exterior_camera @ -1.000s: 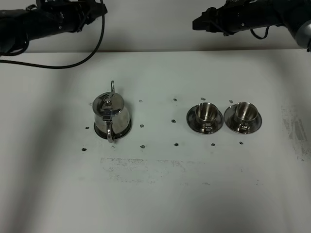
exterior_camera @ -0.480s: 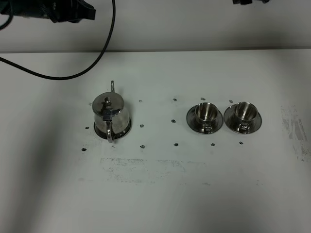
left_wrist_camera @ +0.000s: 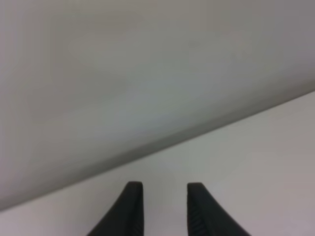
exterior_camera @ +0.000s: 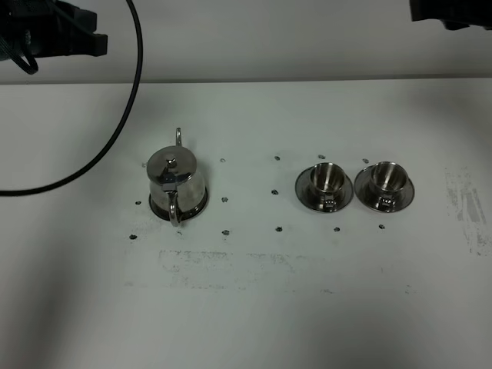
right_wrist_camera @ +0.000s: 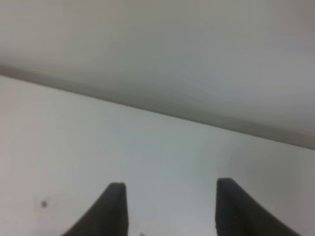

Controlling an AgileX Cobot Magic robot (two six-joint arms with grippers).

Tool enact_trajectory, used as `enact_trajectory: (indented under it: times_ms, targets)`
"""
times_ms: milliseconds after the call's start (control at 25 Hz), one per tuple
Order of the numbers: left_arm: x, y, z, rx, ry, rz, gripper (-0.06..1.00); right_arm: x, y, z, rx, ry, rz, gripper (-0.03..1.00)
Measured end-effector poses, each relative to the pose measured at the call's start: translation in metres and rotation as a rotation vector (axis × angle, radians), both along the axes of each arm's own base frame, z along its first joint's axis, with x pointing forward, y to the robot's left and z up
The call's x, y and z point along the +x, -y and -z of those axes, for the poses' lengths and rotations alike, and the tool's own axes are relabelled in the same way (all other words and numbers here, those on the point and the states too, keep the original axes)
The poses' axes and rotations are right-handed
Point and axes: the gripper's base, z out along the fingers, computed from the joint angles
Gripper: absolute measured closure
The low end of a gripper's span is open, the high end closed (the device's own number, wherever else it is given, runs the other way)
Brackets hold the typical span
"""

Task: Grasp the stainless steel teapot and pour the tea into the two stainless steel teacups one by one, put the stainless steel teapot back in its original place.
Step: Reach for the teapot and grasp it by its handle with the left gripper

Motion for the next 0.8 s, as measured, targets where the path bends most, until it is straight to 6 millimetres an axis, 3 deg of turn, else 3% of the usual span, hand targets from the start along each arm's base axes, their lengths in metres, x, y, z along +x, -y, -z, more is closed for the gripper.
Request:
enact_trajectory:
  times_ms: [160,360,600,800]
  targets:
    - [-0.024,0.005,0.005,0.015,0.010,-0.011,0.67,-0.073,0.010,-0.030,0.019,0.089,0.005,0.57]
    - [-0.045,0.029,0.010,0.083,0.050,0.024,0.67,-0.167,0.022,-0.042,0.034,0.108,-0.002,0.57]
    - [-0.052,0.053,0.013,0.076,0.045,0.092,0.67,-0.273,0.032,-0.029,0.092,0.140,-0.035,0.57]
    - [-0.063,0.071,0.013,0.053,-0.003,0.213,0.67,-0.328,0.036,0.000,0.133,0.168,-0.067,0.57]
